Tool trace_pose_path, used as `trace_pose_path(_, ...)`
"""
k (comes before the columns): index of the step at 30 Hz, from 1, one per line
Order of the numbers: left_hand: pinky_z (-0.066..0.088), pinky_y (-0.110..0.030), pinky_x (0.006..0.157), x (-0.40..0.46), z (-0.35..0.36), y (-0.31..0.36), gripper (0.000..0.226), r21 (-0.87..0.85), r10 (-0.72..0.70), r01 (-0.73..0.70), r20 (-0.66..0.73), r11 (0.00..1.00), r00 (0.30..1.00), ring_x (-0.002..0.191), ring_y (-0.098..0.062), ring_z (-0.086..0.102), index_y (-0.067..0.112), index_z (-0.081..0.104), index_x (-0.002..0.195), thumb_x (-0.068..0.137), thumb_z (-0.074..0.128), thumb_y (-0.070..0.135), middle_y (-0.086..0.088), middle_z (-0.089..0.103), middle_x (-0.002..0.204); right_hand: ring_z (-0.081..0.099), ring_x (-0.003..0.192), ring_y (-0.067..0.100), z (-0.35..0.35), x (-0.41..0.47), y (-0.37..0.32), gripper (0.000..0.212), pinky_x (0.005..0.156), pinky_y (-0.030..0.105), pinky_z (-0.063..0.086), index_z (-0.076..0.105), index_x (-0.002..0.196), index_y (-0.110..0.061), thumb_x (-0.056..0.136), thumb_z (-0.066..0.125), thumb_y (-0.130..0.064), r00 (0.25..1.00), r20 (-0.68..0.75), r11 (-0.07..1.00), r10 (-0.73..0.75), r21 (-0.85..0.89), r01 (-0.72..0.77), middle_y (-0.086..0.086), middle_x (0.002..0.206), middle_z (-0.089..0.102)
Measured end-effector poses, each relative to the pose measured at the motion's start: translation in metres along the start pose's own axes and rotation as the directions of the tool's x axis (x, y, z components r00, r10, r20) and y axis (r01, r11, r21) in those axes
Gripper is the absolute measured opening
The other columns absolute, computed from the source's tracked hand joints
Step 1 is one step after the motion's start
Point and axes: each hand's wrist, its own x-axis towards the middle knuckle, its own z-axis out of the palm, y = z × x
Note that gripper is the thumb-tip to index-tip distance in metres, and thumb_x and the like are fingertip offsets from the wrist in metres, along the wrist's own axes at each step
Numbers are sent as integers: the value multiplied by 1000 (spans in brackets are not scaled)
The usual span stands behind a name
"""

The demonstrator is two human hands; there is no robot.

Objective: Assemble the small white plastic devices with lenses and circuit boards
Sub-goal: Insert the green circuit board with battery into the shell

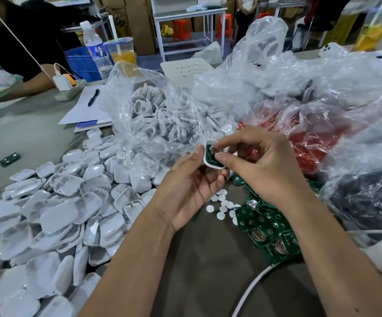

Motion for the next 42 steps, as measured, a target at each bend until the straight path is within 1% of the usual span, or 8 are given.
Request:
trace_pose_path(4,59,-23,68,-1,0,2,32,2,-26,26,8,1000,1000,74,-18,68,9,79,98,94,60,35,-11,71,92,60,70,8,-1,0,-1,21,65,19,48,81,95,-34,79,89,-23,1000,-8,999,-19,-42,18,-7,86,70)
trace_pose_path(9,59,-24,67,-3,1,2,30,-7,-35,36,18,999,999,74,-19,68,10,79,95,92,62,35,-11,71,92,62,73,13,-1,0,-3,18,70,24,49,80,94,-31,79,89,-25,998,-14,996,-53,-70,52,-7,85,68)
trace_pose_path(12,58,-24,65,-4,1,3,27,-23,-42,43,26,999,999,72,-19,67,10,79,93,90,64,34,-11,71,91,62,75,13,-1,-1,-4,17,70,26,54,80,94,-29,80,89,-26,997,-13,994,-71,-89,70,-8,86,67)
trace_pose_path(17,56,-24,62,-5,0,5,26,-103,-76,84,75,991,994,68,-21,65,6,72,98,90,64,29,-11,68,88,61,75,13,-1,-2,-7,19,61,18,52,80,96,-28,80,89,-23,994,0,992,-105,-65,105,-5,87,63)
trace_pose_path(21,55,-23,60,-5,-2,5,26,-107,-87,97,91,989,992,68,-20,65,7,74,98,91,63,29,-10,69,89,63,79,15,-2,-1,-8,18,68,14,48,81,94,-23,79,90,-20,992,3,990,-130,-58,130,-1,87,64)
trace_pose_path(26,56,-22,61,-5,-2,6,25,-109,-91,103,113,989,989,68,-20,67,7,75,96,88,65,29,-10,70,89,65,81,16,-3,0,-8,18,72,17,50,81,95,-20,80,90,-19,988,4,987,-153,-44,153,-1,88,66)
trace_pose_path(33,56,-19,62,-5,-1,4,27,-86,-68,77,109,993,992,69,-19,69,10,78,93,85,67,32,-9,72,89,64,80,12,-5,0,-7,17,68,12,47,80,95,-18,81,89,-16,986,20,986,-163,-35,164,-3,87,66)
trace_pose_path(42,58,-18,63,-4,-2,2,30,-35,-48,50,60,998,997,70,-17,69,10,79,93,80,73,36,-10,72,90,62,76,10,-2,1,-3,15,63,12,48,78,94,-15,82,88,-11,987,36,987,-157,-19,158,-3,86,67)
